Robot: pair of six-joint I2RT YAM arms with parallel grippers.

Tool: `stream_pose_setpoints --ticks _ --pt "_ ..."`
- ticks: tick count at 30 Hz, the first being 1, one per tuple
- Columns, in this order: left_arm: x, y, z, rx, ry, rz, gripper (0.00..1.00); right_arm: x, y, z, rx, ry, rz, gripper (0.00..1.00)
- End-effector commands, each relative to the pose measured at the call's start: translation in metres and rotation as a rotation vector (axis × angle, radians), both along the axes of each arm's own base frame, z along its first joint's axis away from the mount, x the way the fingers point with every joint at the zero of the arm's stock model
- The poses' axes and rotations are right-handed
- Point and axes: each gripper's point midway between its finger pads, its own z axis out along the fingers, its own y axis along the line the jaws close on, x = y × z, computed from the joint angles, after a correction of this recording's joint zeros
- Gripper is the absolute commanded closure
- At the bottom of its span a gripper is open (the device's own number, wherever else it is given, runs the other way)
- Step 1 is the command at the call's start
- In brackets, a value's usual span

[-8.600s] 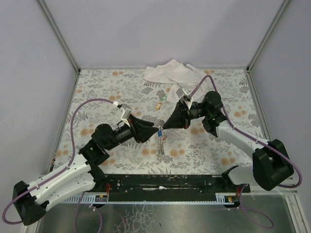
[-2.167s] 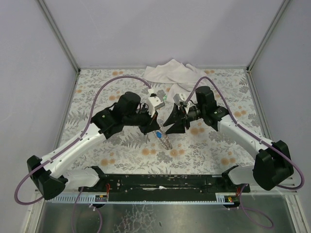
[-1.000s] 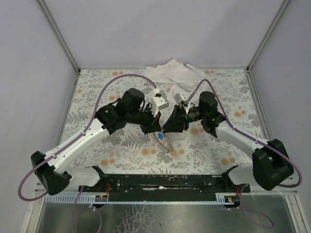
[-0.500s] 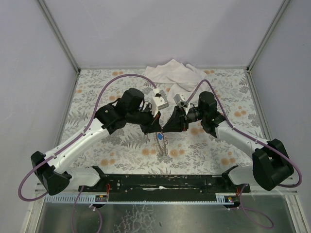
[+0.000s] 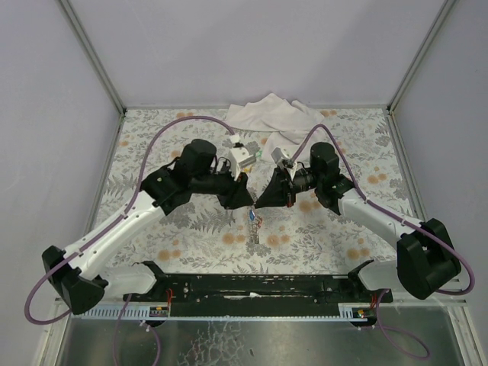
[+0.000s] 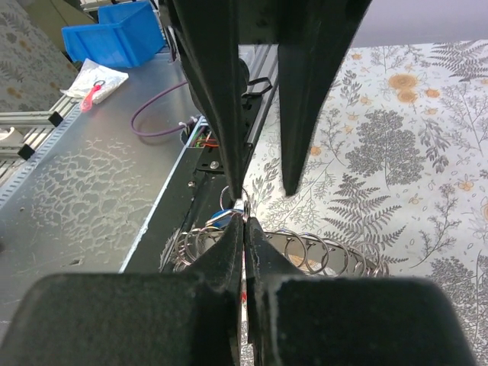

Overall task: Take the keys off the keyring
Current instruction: Remove the key from the keyring.

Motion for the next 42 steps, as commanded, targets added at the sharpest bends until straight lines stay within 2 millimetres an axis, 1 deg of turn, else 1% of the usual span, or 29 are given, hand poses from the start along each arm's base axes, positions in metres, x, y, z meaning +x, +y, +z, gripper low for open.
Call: stream_pose_setpoints --ticks 1,2,3,5,8,12,14,18,23,27,34,37,42 --pt "0.014 0.003 0.043 -0.194 -0.110 0.106 0.65 -0.002 0.000 0.026 0.046 -0.059 0.031 1.00" --pt "0.015 0.007 0.049 -0.223 -0.123 0.137 0.62 -0.002 -0.001 0.028 0.051 -0.057 0.029 1.00" --pt "0.015 0.011 0.047 -0.242 -0.125 0.164 0.59 -0.002 -0.002 0.030 0.059 -0.059 0.031 1.00" --pt "0.016 0.020 0.052 -0.292 -0.133 0.229 0.55 -0.001 -0.004 0.035 0.074 -0.056 0.026 1.00" --pt "0.011 0.029 0.053 -0.390 -0.091 0.315 0.54 -0.002 -0.006 0.038 0.084 -0.033 0.024 1.00" --pt "0.004 0.033 0.049 -0.576 0.074 0.429 0.54 0.001 -0.007 0.038 0.080 -0.024 0.014 1.00" --pt "0.005 0.036 0.042 -0.628 0.181 0.506 0.54 0.003 -0.007 0.038 0.077 -0.024 0.008 1.00" --pt "0.009 0.040 0.037 -0.703 0.319 0.606 0.53 0.005 -0.007 0.033 0.057 -0.007 0.004 1.00" --pt "0.009 0.036 0.036 -0.738 0.434 0.641 0.53 0.007 -0.006 0.031 0.051 -0.015 -0.002 1.00" --pt "0.005 0.031 0.043 -0.759 0.451 0.623 0.53 0.008 -0.006 0.029 0.044 -0.015 -0.005 1.00" --pt "0.000 0.015 0.036 -0.720 0.492 0.612 0.54 0.009 -0.006 0.029 0.041 -0.016 -0.008 1.00" --pt "-0.003 0.007 0.031 -0.696 0.505 0.604 0.56 0.010 -0.006 0.028 0.039 -0.018 -0.012 1.00" --pt "-0.006 0.001 0.029 -0.674 0.517 0.591 0.62 0.010 -0.006 0.028 0.036 -0.017 -0.013 1.00"
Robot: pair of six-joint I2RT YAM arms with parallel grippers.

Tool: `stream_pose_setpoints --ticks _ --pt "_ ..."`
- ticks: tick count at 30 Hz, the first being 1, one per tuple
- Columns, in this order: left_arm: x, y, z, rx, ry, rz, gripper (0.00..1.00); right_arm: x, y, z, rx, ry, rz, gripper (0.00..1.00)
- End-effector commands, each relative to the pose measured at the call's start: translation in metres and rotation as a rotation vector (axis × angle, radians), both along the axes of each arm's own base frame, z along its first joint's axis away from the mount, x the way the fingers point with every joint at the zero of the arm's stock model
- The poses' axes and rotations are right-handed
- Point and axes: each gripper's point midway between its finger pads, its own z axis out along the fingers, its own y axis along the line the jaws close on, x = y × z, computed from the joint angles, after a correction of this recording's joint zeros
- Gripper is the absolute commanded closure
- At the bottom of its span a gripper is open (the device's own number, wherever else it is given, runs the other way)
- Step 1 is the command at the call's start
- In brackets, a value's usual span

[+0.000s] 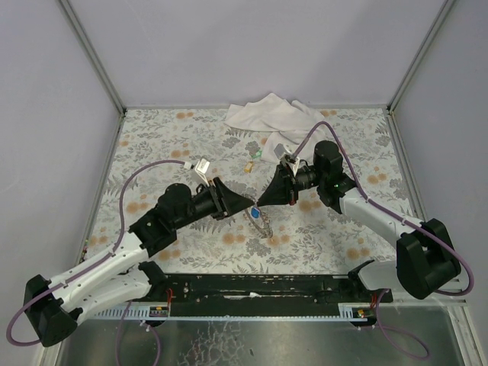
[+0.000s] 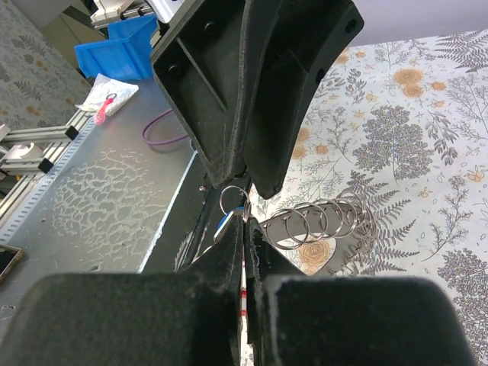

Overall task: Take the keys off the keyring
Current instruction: Remove the key from the keyring.

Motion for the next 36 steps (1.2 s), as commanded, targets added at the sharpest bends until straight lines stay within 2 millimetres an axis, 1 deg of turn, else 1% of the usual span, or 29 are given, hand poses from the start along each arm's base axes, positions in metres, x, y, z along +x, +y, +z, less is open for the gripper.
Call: stream_pose_setpoints --ticks 1,6,10,12,13,15,16,24,33,36 --pt "0.003 -0.006 0.030 -0.063 -0.053 0.005 0.63 0.007 0.001 0.022 0.042 -0.088 -0.002 1.00" --pt "0.000 -0.011 0.021 -0.041 -0.028 -0.023 0.72 0.007 0.002 0.022 0.042 -0.090 -0.003 1.00" --pt "-0.001 -0.014 0.015 -0.020 -0.015 -0.038 0.76 0.007 0.002 0.022 0.042 -0.089 -0.002 1.00" --pt "0.000 -0.015 0.013 -0.014 -0.013 -0.043 0.80 0.007 0.001 0.022 0.042 -0.090 -0.003 1.00" --pt "-0.001 -0.015 0.012 -0.012 -0.012 -0.047 0.84 0.006 0.002 0.022 0.042 -0.089 -0.002 1.00" --pt "-0.001 -0.016 0.012 -0.009 -0.014 -0.050 0.99 0.006 0.002 0.022 0.043 -0.091 -0.001 1.00" --pt "-0.001 -0.015 0.012 -0.003 -0.013 -0.051 1.00 0.006 0.001 0.023 0.043 -0.090 -0.002 1.00" --pt "-0.004 -0.012 0.001 0.028 0.004 -0.050 1.00 0.006 0.001 0.024 0.044 -0.092 0.000 1.00" --pt "-0.005 -0.012 -0.016 0.030 0.018 -0.063 1.00 0.006 0.000 0.026 0.046 -0.094 -0.003 1.00" --pt "-0.005 -0.012 -0.015 0.009 0.017 -0.073 0.92 0.006 -0.001 0.026 0.047 -0.095 -0.003 1.00"
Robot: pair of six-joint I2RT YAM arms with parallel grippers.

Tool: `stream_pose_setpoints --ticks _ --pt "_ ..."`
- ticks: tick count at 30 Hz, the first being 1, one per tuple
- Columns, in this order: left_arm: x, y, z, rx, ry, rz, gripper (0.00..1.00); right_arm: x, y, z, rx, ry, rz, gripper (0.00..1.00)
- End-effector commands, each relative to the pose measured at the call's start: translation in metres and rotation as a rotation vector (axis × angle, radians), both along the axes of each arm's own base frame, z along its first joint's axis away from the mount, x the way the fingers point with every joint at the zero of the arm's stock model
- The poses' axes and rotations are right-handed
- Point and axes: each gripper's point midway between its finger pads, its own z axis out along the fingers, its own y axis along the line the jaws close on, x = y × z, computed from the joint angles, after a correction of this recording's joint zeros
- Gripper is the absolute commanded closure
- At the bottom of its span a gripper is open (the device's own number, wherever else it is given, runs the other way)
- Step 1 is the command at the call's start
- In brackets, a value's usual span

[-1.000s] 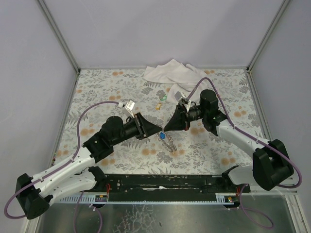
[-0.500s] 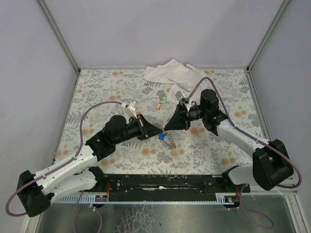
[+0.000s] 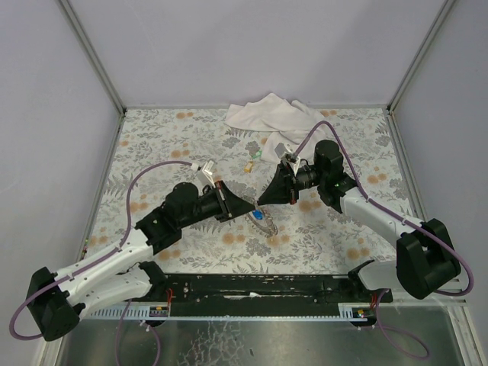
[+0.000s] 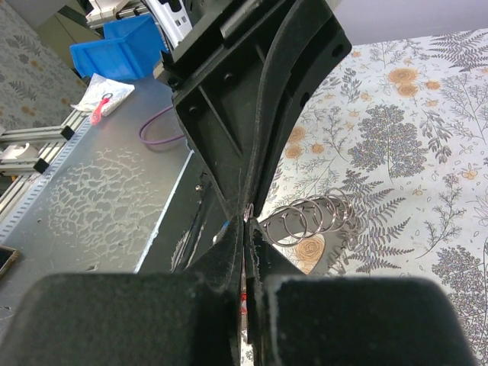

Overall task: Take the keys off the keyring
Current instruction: Remove the key from the keyring.

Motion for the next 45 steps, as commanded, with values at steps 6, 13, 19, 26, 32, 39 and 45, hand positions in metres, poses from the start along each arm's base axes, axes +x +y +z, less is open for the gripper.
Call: stream_pose_setpoints --ticks 6,13,19,26,32,39,45 --pt "-0.001 0.000 0.011 -0.052 -0.042 -0.019 0.78 0.003 0.000 0.028 0.051 -0.093 0.007 1.00" --pt "-0.003 -0.001 0.011 -0.063 -0.049 -0.035 0.84 0.003 0.001 0.028 0.050 -0.091 0.008 1.00" --pt "0.000 0.006 0.008 -0.020 -0.122 -0.033 0.78 0.003 0.000 0.028 0.050 -0.089 0.009 1.00" --pt "-0.003 0.023 0.012 -0.020 -0.393 -0.054 0.63 0.002 0.000 0.030 0.054 -0.086 0.012 1.00" --pt "-0.012 0.015 0.024 -0.051 -0.630 -0.152 0.62 0.002 0.000 0.029 0.056 -0.077 0.015 1.00" --pt "-0.008 0.013 0.038 -0.027 -0.870 -0.166 0.61 0.001 0.001 0.028 0.055 -0.072 0.016 1.00" --pt "-0.005 0.009 0.033 0.018 -0.882 -0.192 0.62 0.002 0.001 0.027 0.053 -0.065 0.019 1.00"
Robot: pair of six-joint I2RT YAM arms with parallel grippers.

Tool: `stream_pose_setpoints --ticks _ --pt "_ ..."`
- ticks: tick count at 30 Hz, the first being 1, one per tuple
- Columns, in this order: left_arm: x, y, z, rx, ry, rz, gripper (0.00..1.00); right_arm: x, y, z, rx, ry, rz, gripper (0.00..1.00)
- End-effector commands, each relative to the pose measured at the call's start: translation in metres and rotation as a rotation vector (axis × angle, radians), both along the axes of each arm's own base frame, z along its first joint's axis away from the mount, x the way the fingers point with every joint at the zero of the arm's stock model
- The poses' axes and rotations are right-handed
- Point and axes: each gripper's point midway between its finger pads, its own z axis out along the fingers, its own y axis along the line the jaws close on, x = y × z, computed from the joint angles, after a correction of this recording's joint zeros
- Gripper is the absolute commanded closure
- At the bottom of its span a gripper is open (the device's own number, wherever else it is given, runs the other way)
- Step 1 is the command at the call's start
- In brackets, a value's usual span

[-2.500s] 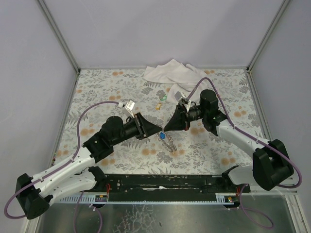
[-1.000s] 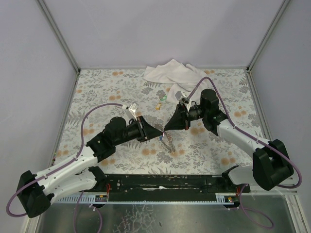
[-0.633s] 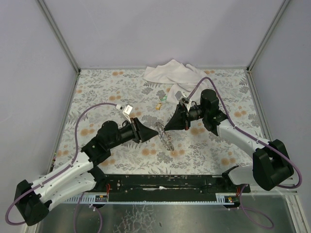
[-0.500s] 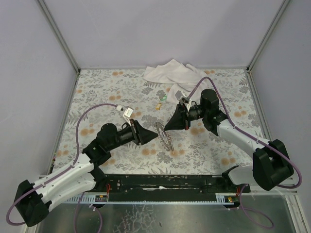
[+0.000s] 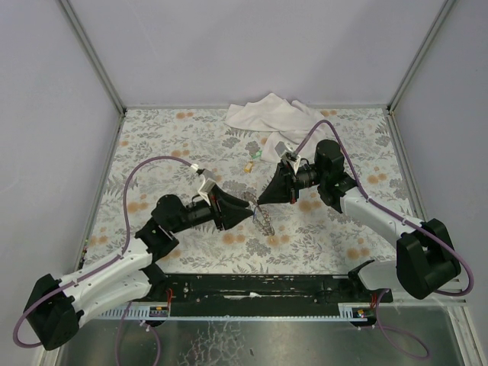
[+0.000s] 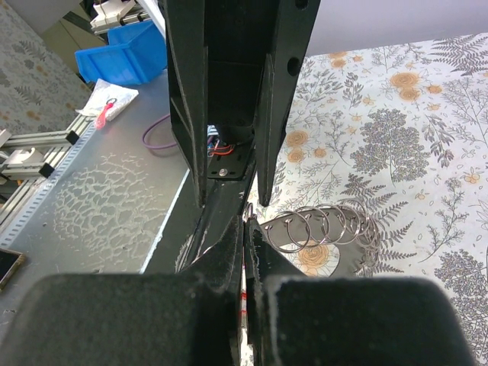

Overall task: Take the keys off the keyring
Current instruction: Remove the key from the keyring.

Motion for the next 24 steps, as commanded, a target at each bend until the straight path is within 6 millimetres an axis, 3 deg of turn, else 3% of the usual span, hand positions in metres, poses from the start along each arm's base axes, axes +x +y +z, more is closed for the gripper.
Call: stream_pose_setpoints --ticks 1,11,24 --pt "0.002 -0.001 0.022 -0.021 -0.141 -0.010 0.62 0.002 0.000 0.022 0.048 -0.080 0.016 1.00" --pt "0.008 -0.006 0.029 -0.020 -0.181 -0.013 0.65 0.003 0.001 0.020 0.046 -0.071 0.016 1.00" --pt "0.015 -0.011 0.034 -0.042 -0.159 -0.001 0.79 0.003 0.001 0.019 0.046 -0.070 0.013 1.00"
